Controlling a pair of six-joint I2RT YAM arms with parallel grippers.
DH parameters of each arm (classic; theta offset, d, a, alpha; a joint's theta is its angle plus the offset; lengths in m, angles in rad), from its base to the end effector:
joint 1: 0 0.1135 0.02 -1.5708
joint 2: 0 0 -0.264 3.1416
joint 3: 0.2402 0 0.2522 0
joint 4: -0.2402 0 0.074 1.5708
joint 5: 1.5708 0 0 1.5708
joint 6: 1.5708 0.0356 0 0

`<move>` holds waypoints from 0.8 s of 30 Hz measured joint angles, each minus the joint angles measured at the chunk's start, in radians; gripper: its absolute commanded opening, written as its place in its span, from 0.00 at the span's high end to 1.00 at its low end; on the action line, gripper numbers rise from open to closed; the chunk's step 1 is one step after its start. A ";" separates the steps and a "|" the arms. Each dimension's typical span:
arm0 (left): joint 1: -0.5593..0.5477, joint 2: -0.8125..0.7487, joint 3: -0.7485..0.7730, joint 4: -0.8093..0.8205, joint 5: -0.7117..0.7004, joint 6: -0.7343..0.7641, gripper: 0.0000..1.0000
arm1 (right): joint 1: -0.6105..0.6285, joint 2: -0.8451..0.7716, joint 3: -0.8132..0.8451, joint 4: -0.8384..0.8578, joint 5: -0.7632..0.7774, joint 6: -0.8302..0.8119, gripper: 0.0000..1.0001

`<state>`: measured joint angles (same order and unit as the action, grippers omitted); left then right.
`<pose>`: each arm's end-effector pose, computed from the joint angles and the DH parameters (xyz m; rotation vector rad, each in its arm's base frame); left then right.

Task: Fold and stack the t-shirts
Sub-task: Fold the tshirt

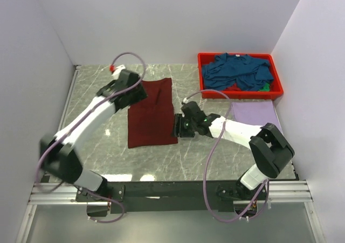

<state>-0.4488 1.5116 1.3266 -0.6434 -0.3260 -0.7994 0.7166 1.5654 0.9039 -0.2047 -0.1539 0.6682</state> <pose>0.3014 -0.1325 0.3116 -0.5578 2.2872 -0.2209 0.2373 0.2139 0.1912 -0.1360 2.5874 0.7615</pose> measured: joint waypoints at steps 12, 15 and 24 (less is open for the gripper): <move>0.029 -0.383 -0.435 -0.031 -0.014 0.067 0.10 | 0.116 0.147 0.190 -0.277 0.201 0.018 0.48; 0.032 -0.387 -0.483 -0.025 -0.012 0.075 0.10 | 0.118 0.190 0.229 -0.317 0.222 0.022 0.49; 0.032 -0.386 -0.546 0.017 0.016 0.082 0.11 | 0.135 0.285 0.293 -0.376 0.244 0.026 0.52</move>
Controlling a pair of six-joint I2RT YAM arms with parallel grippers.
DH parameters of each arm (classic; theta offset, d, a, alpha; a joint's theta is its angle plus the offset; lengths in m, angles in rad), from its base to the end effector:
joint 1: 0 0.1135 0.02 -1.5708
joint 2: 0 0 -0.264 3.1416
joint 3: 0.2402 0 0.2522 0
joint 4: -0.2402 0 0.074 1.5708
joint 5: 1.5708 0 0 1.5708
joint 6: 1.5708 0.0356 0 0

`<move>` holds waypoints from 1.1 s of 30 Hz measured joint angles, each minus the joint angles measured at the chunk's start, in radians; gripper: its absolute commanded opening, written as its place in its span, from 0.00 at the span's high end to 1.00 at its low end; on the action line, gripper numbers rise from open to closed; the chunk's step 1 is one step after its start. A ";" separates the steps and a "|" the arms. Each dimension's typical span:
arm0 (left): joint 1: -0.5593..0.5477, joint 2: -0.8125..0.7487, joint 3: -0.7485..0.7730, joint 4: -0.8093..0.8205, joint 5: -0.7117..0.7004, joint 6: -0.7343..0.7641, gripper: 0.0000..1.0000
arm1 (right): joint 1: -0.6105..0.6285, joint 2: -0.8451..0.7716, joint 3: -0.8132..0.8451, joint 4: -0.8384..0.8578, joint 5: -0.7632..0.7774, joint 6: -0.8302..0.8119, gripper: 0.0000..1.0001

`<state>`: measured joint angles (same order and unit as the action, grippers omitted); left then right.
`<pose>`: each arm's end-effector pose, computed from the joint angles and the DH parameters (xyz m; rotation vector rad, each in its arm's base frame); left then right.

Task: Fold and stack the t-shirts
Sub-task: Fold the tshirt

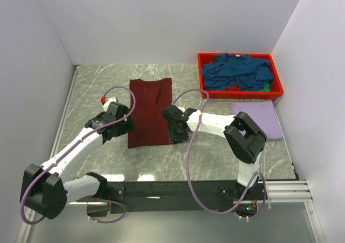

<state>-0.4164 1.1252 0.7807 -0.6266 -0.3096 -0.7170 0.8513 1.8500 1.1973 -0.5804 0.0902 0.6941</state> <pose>0.2037 -0.0782 0.2364 -0.4886 2.4288 -0.0849 0.2397 0.2687 0.1629 -0.2003 2.8203 0.2451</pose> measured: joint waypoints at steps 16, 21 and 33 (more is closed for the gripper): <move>0.001 0.021 -0.013 0.002 0.065 0.021 0.06 | 0.011 0.039 0.041 -0.023 -0.015 0.020 0.80; 0.001 0.043 -0.013 -0.019 0.105 0.016 0.13 | 0.013 0.037 0.037 -0.013 -0.024 0.023 1.00; -0.053 0.193 -0.007 -0.082 0.129 -0.011 0.44 | 0.017 0.034 0.039 -0.016 0.005 -0.002 1.00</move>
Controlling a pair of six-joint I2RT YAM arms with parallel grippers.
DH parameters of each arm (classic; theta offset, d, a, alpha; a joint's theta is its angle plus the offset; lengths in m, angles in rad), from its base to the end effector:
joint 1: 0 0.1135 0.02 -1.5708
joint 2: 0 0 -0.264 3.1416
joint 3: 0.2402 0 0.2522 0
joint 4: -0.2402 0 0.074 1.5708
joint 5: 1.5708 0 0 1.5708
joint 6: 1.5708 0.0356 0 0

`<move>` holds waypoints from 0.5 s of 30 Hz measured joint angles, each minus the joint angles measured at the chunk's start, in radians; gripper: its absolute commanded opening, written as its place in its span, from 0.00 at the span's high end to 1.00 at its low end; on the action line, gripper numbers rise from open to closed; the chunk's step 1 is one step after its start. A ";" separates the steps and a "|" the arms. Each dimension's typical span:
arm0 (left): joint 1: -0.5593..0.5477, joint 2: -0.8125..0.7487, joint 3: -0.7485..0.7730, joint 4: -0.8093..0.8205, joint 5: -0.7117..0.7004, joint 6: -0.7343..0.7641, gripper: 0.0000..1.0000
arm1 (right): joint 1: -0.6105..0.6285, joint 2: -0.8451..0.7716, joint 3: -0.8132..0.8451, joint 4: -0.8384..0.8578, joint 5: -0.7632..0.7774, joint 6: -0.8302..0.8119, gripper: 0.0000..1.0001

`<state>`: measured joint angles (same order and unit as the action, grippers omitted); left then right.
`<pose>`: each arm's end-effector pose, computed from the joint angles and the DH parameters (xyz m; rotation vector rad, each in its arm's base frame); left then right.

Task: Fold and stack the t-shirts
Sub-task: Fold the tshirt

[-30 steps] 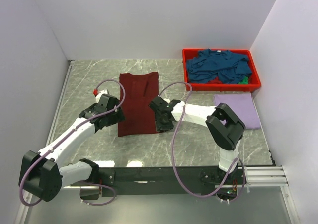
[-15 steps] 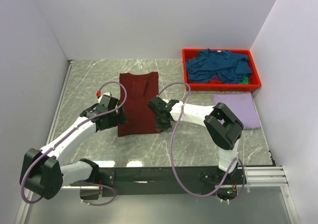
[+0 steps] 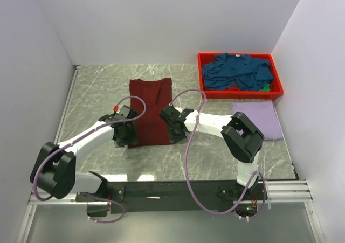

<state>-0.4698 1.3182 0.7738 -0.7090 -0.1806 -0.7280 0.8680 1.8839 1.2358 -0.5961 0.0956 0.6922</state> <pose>0.2068 -0.0978 0.1900 -0.3976 2.7503 -0.0429 0.2404 0.2785 0.1610 -0.2265 2.8247 0.2320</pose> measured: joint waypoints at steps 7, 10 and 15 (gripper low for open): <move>-0.011 0.041 0.007 -0.005 -0.005 -0.021 0.46 | 0.000 -0.001 -0.002 0.005 0.000 -0.022 1.00; -0.015 0.054 0.007 0.014 -0.008 -0.037 0.46 | 0.000 -0.001 -0.003 0.008 -0.002 -0.031 1.00; -0.016 0.100 0.005 0.063 -0.020 -0.061 0.49 | 0.000 -0.008 -0.014 0.023 -0.005 -0.045 1.00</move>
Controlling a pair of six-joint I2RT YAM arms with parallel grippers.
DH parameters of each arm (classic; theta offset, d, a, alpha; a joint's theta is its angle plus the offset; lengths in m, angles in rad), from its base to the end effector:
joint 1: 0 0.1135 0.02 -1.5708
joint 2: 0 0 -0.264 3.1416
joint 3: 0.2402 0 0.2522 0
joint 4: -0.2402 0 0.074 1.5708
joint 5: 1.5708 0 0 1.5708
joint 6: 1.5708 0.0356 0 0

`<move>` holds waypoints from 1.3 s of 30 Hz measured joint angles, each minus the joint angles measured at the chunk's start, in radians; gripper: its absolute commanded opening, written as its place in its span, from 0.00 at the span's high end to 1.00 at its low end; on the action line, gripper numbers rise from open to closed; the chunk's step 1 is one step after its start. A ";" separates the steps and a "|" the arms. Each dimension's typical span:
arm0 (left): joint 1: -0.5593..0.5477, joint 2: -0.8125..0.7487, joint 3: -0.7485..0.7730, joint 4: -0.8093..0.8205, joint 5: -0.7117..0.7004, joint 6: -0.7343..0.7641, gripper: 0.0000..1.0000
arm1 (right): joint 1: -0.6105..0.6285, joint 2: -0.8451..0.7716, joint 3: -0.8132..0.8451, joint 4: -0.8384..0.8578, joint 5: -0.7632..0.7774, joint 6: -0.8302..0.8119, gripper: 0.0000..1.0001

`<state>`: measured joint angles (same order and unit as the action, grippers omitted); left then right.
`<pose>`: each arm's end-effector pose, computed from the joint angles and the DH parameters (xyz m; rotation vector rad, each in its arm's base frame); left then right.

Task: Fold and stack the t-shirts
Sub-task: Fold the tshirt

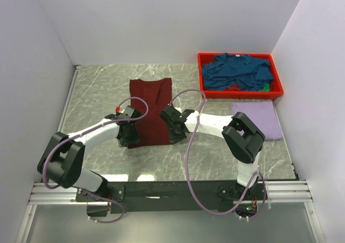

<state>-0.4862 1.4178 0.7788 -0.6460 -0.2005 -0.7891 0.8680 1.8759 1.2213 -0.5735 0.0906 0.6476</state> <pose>0.2180 -0.1072 0.1720 -0.4615 2.7558 -0.0135 0.2396 0.2779 0.1607 -0.2882 2.8064 0.2426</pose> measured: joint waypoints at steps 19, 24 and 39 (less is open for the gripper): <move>-0.001 0.013 -0.041 0.049 -0.016 -0.074 0.53 | -0.002 -0.036 -0.057 0.061 0.002 -0.018 1.00; -0.003 0.018 -0.043 0.070 -0.005 -0.088 0.74 | -0.003 -0.042 -0.065 0.070 0.003 -0.018 1.00; -0.061 -0.023 -0.043 0.005 0.074 -0.097 0.99 | -0.002 -0.117 -0.139 0.042 -0.018 -0.043 1.00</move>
<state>-0.5468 1.3952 0.7357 -0.6411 -0.1268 -0.8860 0.8658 1.7592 1.0821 -0.5320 0.0731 0.6041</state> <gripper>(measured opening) 0.038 0.110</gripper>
